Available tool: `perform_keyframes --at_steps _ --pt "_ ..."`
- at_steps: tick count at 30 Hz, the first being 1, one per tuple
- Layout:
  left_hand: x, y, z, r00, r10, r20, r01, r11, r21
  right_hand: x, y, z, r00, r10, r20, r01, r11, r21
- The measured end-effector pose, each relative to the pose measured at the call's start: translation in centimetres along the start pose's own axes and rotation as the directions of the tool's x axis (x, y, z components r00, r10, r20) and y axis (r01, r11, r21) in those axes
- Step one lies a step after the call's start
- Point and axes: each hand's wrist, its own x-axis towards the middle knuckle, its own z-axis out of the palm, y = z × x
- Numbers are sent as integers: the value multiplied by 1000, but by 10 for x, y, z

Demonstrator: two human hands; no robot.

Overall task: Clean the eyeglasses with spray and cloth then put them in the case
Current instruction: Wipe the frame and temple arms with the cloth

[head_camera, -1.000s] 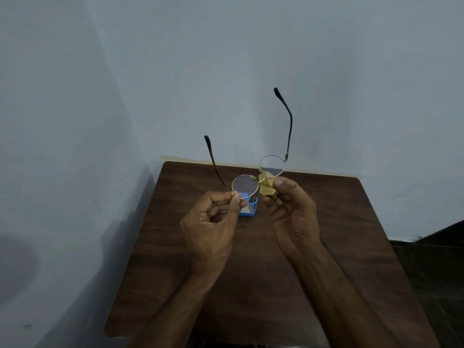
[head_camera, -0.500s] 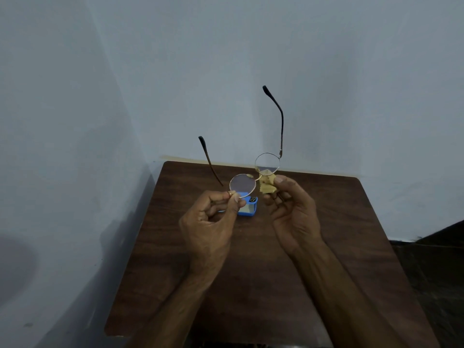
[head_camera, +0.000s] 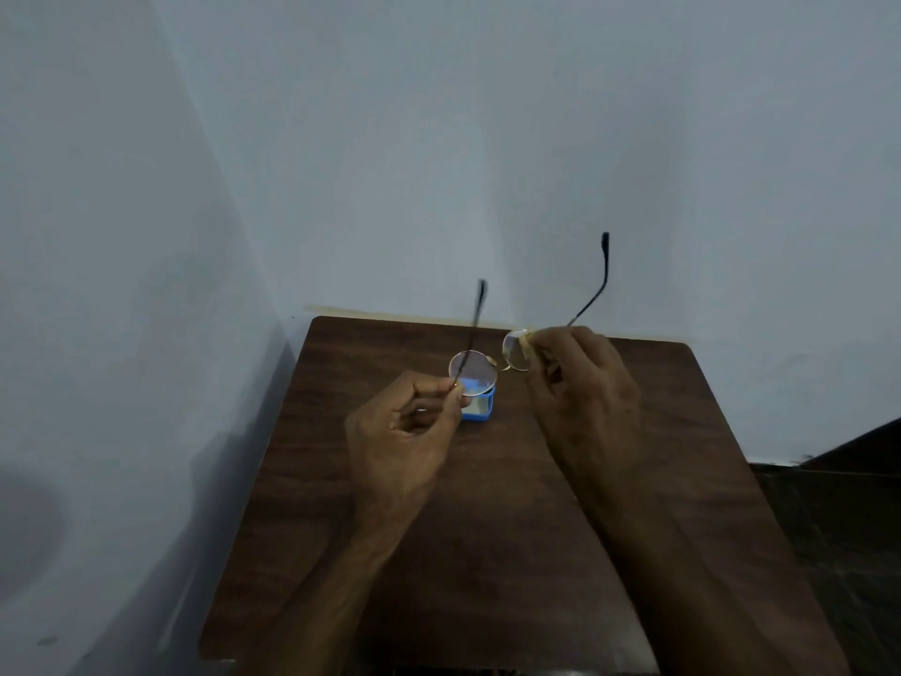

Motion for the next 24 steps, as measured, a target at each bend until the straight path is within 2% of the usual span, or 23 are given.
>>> perform_keyframes --at_steps 2,6,9,11,15,20,24 --pt "-1 3 0 997 70 42 -70 998 6 0 -2 4 1000 14 -1 -14 999 -46" --pt "-4 -3 -2 987 146 67 -148 989 28 -1 -10 8 998 44 41 -46 998 41" --pt "-5 -11 -5 980 186 64 -193 974 117 -6 -9 8 991 -23 133 6 992 128" --pt "-4 -12 -7 975 208 74 -217 965 145 -6 -3 5 987 -50 153 31 992 125" --pt "-3 -10 -7 947 298 125 -315 936 160 3 -1 0 994 -31 101 27 999 42" --pt "0 -11 -7 897 408 172 -438 873 214 -4 1 8 975 -153 160 135 984 118" --pt "-3 -12 -9 858 468 212 -509 829 231 0 16 15 995 -90 44 86 993 75"
